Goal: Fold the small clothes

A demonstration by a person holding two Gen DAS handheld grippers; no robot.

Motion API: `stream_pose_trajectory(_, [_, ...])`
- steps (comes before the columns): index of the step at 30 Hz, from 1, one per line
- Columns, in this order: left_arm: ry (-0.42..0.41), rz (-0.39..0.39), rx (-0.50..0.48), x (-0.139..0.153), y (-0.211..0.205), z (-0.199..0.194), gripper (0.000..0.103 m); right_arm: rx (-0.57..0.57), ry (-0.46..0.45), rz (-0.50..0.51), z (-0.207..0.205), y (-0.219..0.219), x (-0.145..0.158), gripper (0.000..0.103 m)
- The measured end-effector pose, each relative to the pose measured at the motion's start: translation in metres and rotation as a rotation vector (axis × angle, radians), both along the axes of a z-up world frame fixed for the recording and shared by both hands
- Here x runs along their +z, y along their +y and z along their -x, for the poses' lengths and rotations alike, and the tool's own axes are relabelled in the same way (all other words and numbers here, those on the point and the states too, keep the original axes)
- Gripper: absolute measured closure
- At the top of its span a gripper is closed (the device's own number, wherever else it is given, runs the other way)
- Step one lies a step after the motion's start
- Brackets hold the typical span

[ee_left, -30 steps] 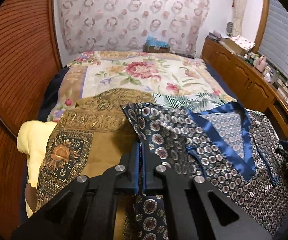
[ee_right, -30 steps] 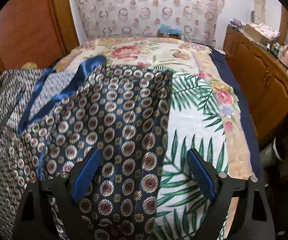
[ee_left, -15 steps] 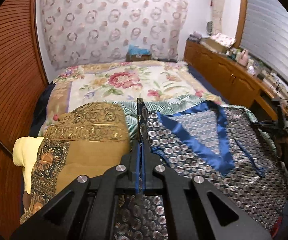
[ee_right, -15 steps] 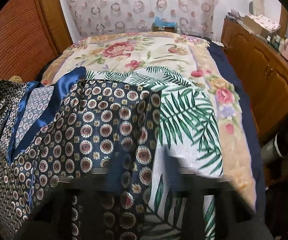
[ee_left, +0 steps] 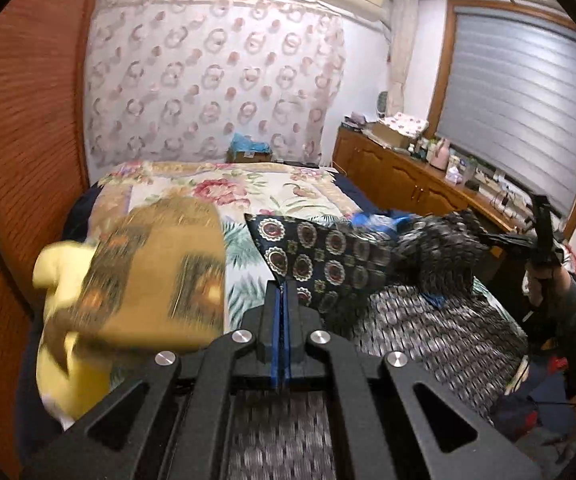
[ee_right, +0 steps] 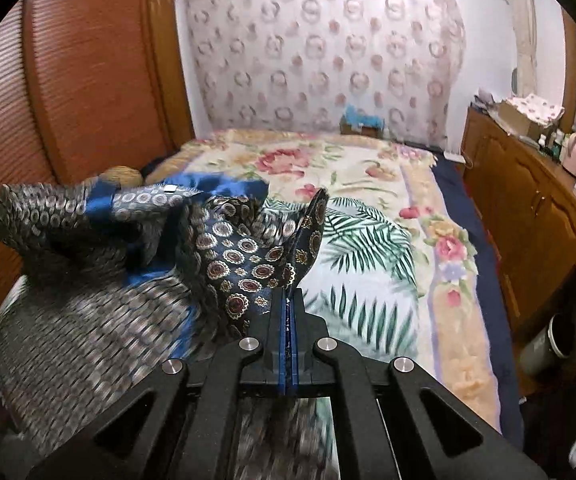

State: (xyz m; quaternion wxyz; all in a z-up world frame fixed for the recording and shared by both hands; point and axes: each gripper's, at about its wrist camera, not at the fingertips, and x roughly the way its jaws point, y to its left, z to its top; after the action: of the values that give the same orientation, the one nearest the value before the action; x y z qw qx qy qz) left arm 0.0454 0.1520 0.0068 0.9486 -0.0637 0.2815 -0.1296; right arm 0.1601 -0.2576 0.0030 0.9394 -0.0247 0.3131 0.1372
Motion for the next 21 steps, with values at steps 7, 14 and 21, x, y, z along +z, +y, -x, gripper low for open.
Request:
stream_pose_trajectory(7, [0.016,-0.052,0.100,-0.010,0.025,0.077,0.101,0.019,0.022,-0.040,0.101,-0.017,-0.006,0.102])
stream_pose_trajectory(14, [0.048,-0.035,0.117,-0.021,0.033,0.107,0.101,0.026,0.096,-0.045,0.148,-0.038,-0.016,0.102])
stream_pose_trajectory(21, [0.081,0.010,0.095,-0.025,0.038,0.106,0.100,0.013,0.141,-0.019,0.139,-0.033,-0.022,0.102])
